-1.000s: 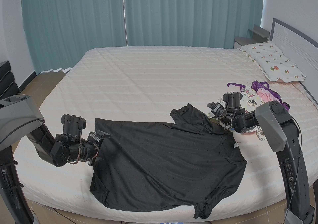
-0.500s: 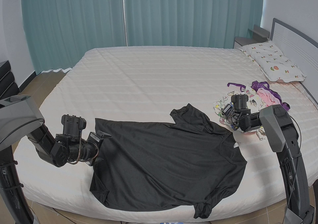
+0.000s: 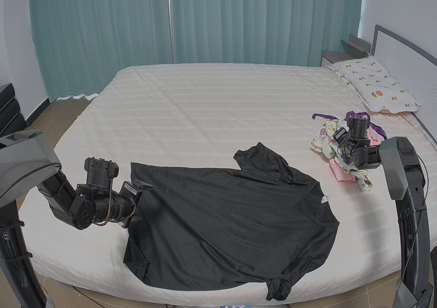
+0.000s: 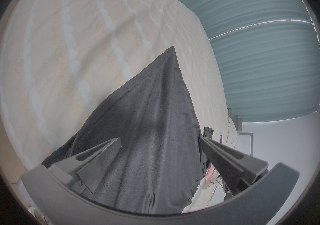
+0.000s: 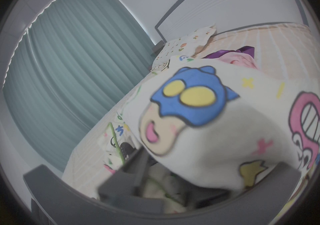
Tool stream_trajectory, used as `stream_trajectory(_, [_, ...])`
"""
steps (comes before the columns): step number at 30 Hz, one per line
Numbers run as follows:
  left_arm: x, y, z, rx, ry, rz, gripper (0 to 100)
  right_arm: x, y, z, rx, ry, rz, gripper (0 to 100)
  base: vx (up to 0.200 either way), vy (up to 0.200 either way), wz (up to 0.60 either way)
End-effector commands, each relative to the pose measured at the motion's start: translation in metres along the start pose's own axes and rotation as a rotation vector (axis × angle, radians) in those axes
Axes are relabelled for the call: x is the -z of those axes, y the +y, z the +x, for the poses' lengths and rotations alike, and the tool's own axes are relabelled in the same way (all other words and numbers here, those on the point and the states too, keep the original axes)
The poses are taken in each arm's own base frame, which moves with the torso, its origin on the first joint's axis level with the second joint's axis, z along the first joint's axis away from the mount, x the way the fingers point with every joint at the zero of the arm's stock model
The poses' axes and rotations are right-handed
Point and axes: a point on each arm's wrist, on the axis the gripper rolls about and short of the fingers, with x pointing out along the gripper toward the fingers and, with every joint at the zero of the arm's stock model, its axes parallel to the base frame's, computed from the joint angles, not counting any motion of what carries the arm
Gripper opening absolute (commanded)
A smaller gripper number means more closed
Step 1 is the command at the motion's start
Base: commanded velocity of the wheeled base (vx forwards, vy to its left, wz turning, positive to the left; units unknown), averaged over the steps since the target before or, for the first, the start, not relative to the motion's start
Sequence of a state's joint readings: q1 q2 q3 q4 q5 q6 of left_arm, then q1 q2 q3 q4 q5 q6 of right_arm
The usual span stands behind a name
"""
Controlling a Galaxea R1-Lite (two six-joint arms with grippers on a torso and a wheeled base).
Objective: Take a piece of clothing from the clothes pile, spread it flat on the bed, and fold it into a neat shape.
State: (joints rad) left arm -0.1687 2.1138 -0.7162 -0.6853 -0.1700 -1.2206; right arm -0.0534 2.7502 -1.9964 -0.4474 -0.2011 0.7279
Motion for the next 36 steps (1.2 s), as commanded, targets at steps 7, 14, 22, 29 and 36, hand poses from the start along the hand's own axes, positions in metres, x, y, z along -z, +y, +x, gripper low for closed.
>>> stream_trajectory(7, [0.0, 0.0, 0.0, -0.001, 0.001, 0.001, 100, 0.013, 0.06, -0.042, -0.154, 0.033, -0.063, 100, 0.0, 0.0, 0.0])
stream_trajectory(14, [0.0, 0.0, 0.0, -0.001, 0.001, 0.001, 100, 0.033, 0.078, -0.083, -0.196, 0.105, -0.311, 100, 0.0, 0.0, 0.0])
stream_trajectory(22, [0.0, 0.0, 0.0, -0.001, 0.001, 0.001, 100, 0.044, 0.106, -0.118, -0.332, 0.174, -0.35, 100, 0.0, 0.0, 0.0])
stream_trajectory(29, [0.0, 0.001, 0.0, -0.002, 0.001, 0.001, 100, 0.084, 0.101, -0.12, -0.388, 0.315, -0.393, 100, 0.0, 0.0, 0.0])
stream_trajectory(36, [0.002, 0.002, 0.0, -0.007, 0.007, 0.004, 100, 0.125, 0.082, -0.08, -0.362, 0.336, -0.532, 100, 0.0, 0.0, 0.0])
